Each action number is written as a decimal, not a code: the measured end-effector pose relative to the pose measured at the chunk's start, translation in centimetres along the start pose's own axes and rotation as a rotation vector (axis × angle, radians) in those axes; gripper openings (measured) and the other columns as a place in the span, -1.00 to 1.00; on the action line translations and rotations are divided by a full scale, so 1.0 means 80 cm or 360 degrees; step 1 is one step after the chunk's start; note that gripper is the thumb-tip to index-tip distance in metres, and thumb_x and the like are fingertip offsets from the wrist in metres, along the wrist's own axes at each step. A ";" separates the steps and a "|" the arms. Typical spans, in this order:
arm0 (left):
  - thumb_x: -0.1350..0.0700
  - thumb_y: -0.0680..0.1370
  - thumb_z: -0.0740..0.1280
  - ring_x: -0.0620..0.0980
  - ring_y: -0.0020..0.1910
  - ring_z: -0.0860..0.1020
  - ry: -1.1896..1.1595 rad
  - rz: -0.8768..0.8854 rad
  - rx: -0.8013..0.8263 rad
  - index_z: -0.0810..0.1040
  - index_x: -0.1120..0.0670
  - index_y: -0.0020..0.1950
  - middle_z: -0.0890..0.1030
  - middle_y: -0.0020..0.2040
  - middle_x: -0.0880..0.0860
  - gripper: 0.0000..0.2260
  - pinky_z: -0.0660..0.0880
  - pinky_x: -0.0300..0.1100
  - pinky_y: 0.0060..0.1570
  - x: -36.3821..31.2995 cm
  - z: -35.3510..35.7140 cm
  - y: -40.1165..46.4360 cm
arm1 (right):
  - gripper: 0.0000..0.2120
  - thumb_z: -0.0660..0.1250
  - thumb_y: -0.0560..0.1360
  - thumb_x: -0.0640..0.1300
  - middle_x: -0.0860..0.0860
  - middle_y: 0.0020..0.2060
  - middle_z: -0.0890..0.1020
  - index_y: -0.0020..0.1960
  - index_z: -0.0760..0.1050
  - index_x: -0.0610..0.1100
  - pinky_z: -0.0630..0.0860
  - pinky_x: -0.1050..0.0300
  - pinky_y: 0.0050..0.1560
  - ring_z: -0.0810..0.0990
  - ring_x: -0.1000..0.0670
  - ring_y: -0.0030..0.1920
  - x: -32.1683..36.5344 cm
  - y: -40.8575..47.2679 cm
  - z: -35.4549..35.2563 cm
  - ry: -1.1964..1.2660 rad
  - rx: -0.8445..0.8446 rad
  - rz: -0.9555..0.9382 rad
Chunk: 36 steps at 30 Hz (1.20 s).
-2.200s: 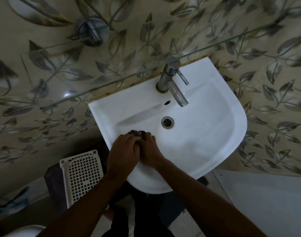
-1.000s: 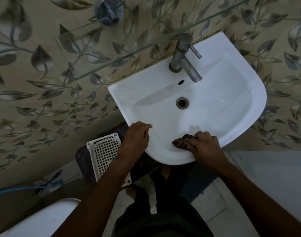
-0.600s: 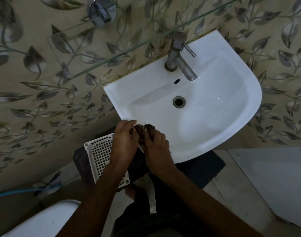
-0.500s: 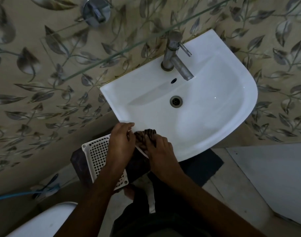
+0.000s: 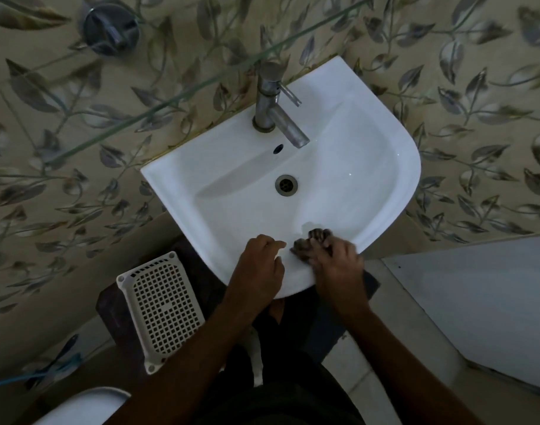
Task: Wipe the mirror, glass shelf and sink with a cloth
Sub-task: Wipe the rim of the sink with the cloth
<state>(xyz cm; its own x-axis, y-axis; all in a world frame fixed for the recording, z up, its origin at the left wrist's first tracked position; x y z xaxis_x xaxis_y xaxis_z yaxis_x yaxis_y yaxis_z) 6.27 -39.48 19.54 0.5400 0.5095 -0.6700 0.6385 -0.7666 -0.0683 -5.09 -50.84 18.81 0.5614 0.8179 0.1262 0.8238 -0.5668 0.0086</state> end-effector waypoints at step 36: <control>0.31 0.51 0.25 -0.02 0.22 0.43 -0.0213 0.0138 0.0292 0.44 0.04 0.36 0.48 0.23 0.01 -0.57 0.49 -0.10 0.20 -0.083 0.107 0.098 | -0.61 0.25 0.42 -0.29 -0.19 0.25 0.62 0.22 0.60 -0.26 0.48 -0.24 0.26 0.56 -0.29 0.28 -0.212 0.239 0.015 -0.0597 0.0473 -0.0442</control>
<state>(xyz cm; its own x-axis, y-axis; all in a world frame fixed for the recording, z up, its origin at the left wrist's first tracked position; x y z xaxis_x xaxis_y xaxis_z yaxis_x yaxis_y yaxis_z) 2.99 -52.19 17.12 0.5033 0.3914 -0.7704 0.4760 -0.8697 -0.1308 1.25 -75.44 15.61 0.2645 0.9427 -0.2032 0.9012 -0.3167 -0.2959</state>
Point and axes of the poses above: each hand's wrist, its own y-axis towards the middle knuckle, its own z-axis out of the palm, x = y × z, the point moved 10 cm from there along y, towards the middle knuckle
